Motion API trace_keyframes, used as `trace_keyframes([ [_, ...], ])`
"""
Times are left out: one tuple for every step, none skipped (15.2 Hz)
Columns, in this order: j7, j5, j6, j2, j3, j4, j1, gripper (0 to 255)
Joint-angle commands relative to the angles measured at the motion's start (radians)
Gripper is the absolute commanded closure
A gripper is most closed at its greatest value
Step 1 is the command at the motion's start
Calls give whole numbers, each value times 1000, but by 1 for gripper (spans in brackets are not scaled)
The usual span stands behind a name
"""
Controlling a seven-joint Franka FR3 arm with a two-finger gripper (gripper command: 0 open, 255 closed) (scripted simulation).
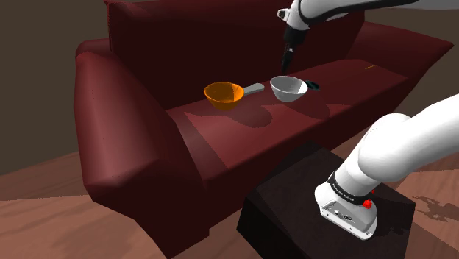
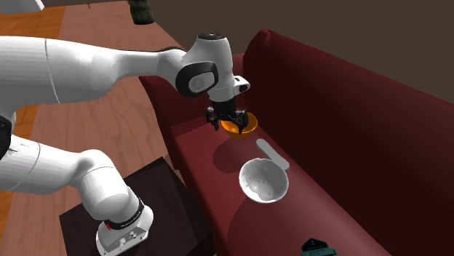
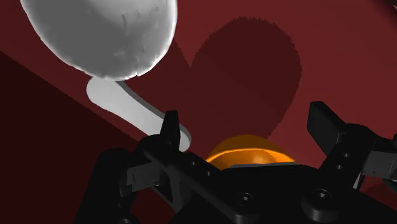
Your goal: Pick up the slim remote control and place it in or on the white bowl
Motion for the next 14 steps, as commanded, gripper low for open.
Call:
trace_keyframes([
  [-97, 5, 49, 77, -40, 25, 15, 0],
  [-145, 11, 69, 114, -60, 39, 23, 0],
  [-193, 20, 89, 152, -78, 55, 29, 0],
  [-242, 30, 107, 191, -96, 72, 36, 0],
  [-291, 43, 124, 231, -112, 91, 43, 0],
  [-341, 58, 141, 272, -126, 111, 48, 0],
  [-392, 75, 156, 314, -139, 133, 52, 0],
  [-443, 93, 169, 357, -149, 156, 56, 0],
  [-494, 114, 181, 400, -158, 181, 58, 0],
  [-544, 135, 192, 444, -165, 207, 59, 0],
  [-595, 157, 200, 488, -168, 234, 57, 0],
  [-644, 179, 208, 531, -169, 263, 53, 0],
  [-693, 201, 213, 575, -168, 294, 48, 0],
  [-739, 222, 218, 619, -165, 325, 41, 0],
])
